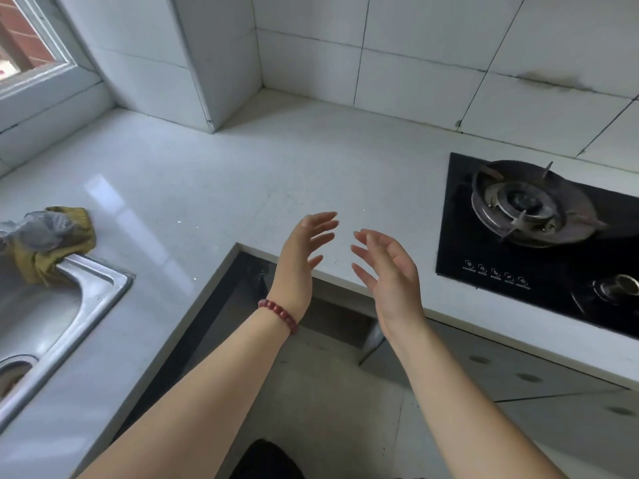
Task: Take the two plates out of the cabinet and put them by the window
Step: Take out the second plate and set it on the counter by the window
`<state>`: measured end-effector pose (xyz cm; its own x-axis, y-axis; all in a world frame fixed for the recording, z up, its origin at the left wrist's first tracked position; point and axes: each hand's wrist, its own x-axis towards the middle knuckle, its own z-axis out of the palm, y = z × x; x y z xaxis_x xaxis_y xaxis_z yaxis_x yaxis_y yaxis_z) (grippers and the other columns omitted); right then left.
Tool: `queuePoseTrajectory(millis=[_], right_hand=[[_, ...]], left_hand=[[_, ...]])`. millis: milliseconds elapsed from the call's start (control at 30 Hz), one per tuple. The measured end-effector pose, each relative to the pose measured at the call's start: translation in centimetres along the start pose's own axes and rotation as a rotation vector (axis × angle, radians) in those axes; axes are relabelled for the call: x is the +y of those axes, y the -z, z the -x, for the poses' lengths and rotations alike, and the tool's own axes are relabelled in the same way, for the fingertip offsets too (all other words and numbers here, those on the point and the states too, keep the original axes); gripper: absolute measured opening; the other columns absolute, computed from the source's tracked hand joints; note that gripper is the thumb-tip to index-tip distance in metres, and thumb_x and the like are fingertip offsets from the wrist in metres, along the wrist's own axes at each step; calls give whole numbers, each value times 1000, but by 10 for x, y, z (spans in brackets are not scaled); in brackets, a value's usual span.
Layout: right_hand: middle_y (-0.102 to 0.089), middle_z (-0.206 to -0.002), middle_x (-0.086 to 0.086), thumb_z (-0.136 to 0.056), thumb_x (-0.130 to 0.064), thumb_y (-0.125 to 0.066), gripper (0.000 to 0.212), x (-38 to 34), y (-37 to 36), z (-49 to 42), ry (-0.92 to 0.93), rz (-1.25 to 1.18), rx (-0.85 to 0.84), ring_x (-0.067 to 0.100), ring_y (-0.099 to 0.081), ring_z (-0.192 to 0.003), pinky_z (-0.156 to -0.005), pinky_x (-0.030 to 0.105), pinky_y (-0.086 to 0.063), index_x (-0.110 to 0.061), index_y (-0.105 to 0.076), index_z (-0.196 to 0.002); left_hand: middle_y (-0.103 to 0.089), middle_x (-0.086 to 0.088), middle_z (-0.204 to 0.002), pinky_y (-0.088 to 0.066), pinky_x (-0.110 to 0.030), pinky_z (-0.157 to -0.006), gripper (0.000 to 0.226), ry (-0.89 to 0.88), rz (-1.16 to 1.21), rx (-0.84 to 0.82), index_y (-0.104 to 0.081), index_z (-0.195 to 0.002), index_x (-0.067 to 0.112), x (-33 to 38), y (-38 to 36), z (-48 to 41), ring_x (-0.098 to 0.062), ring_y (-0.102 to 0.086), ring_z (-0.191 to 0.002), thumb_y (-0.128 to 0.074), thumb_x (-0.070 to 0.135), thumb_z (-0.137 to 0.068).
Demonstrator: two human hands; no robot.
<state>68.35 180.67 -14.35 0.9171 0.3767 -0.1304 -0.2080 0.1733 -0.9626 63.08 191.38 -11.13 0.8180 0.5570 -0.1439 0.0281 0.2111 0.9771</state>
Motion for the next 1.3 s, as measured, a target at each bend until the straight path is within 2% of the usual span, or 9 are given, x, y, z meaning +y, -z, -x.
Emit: queuePoseTrajectory(millis=[167,233,333,533,667,833,933,1067,1300], right_hand=[[-71,-108,-6,-85,-37,-60,14,75,24,-12,38,-36,-41,12,-65,-105,-88,30,-51,-29,-69,-92],[-72,-106,-5,-83,-38,-60,13,106,35,-13,47,-43,-71,13,-65,-105,-87,29,-51,-31,-69,-89],[-72,-104,-5,-82,-34,-59,12,153,48,-16,61,-36,-115,15,-64,-105,-91,33,-50,-31,-70,-88],[-72,-105,-3,-88,-27,-56,14,247,66,-37,69,-32,-126,17,-63,-108,-98,40,-47,-29,-70,-90],[-71,-107,-2,-92,-23,-53,18,308,76,-64,122,-41,-119,16,-63,-109,-96,39,-48,-29,-70,-90],[-70,-110,-1,-93,-24,-51,18,374,91,-100,189,-94,-113,17,-63,-109,-95,37,-48,-25,-69,-93],[-70,-109,1,-94,-22,-50,17,395,100,-120,217,-136,-87,17,-63,-109,-93,36,-49,-22,-67,-95],[-71,-109,2,-95,-21,-50,19,405,111,-138,254,-185,-42,19,-64,-108,-93,37,-50,-23,-68,-92],[-71,-111,-1,-95,-27,-49,20,414,119,-164,252,-197,44,12,-65,-105,-91,34,-51,-21,-68,-98]], left_hand=[[-62,-2,-122,-37,-43,-103,43,17,36,6,-60,-109,20,-85,7,-9,-16,-56,-114,-22,36,-97],[-64,0,-119,-40,-41,-101,40,0,45,0,-62,-106,23,-121,10,-12,-14,-57,-113,-31,44,-91],[-65,1,-117,-42,-35,-95,49,-51,52,-5,-62,-104,25,-174,19,-16,-11,-59,-111,-37,56,-75],[-62,0,-122,-40,-35,-95,61,-128,27,-39,-59,-116,20,-271,35,-41,-10,-56,-114,-30,59,-78],[-63,0,-122,-41,-30,-90,56,-177,38,-48,-58,-117,18,-334,44,-68,-9,-57,-112,-25,50,-84],[-64,1,-120,-42,-32,-93,55,-234,68,-73,-60,-114,21,-404,50,-104,-11,-58,-111,-25,51,-84],[-65,3,-117,-42,-30,-88,55,-259,81,-89,-62,-112,24,-430,47,-122,-10,-59,-110,-23,52,-85],[-65,5,-118,-40,-35,-95,53,-259,99,-129,-63,-107,29,-443,41,-140,-9,-59,-110,-23,54,-84],[-64,10,-118,-42,-33,-94,56,-229,91,-174,-62,-113,28,-451,29,-168,-8,-58,-111,-23,58,-86]])
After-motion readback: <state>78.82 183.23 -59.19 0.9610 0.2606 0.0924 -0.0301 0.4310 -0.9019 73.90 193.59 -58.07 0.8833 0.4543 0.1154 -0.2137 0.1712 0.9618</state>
